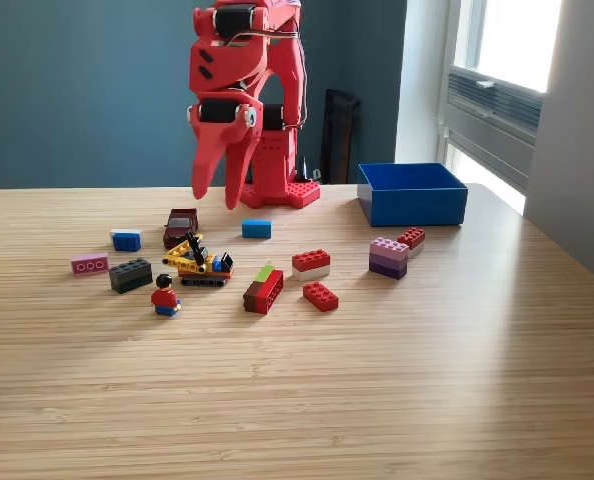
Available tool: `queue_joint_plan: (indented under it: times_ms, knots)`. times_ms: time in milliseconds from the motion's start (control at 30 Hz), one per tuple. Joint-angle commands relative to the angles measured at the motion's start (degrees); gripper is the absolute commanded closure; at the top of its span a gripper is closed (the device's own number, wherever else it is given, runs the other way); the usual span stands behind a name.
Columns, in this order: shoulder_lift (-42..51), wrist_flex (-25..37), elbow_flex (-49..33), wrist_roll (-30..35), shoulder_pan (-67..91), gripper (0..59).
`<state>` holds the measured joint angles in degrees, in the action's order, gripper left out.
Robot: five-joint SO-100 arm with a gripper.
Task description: Grasp a lego block and put it in the bin.
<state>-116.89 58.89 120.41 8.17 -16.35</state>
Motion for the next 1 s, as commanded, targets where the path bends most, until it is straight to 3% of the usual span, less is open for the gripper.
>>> queue_joint_plan:
  times_ms: [33,367,667,1000]
  knots:
    - [5.9,4.5,-8.3,-0.6,-0.9,18.9]
    - [21.8,11.5,-19.0,-0.4,-1.0,14.5]
    - [31.6,11.5,-26.4,-0.8,-1.2,23.2]
    - [42.5,16.9,-36.2,-2.1,-1.8,24.3]
